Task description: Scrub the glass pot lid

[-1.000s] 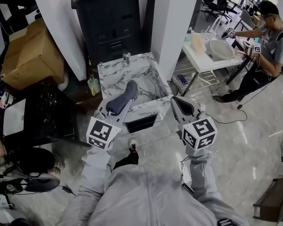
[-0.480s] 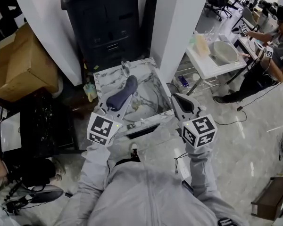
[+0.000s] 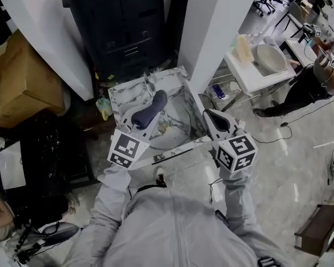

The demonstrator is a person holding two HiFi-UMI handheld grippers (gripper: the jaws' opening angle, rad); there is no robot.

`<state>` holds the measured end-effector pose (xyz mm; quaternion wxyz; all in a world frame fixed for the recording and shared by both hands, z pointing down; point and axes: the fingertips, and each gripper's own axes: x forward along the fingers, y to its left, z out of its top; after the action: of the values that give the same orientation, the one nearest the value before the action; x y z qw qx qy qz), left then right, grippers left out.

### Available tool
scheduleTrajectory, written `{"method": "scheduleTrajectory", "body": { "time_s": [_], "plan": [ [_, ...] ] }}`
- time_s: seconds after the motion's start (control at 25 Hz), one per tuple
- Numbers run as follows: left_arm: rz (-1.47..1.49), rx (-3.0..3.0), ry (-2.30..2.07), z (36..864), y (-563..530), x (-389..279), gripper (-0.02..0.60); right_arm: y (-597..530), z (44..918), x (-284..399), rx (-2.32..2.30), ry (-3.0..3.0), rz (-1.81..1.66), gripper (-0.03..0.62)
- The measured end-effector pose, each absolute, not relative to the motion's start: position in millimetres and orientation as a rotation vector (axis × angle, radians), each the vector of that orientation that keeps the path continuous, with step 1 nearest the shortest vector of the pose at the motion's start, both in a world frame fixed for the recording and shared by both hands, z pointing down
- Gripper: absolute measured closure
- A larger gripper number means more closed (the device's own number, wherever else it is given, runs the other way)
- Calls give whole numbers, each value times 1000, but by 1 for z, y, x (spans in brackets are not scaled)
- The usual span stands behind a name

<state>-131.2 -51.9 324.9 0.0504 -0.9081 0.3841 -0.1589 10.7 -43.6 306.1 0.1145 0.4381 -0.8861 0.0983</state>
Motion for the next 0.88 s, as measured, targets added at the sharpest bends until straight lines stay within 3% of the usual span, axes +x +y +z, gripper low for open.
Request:
{"method": "scheduleTrajectory", "body": {
  "time_s": [0.88],
  "plan": [
    [-1151, -2731, 1184, 493, -111, -133, 495, -91, 368, 31, 1126, -2583, 514, 563]
  ]
}}
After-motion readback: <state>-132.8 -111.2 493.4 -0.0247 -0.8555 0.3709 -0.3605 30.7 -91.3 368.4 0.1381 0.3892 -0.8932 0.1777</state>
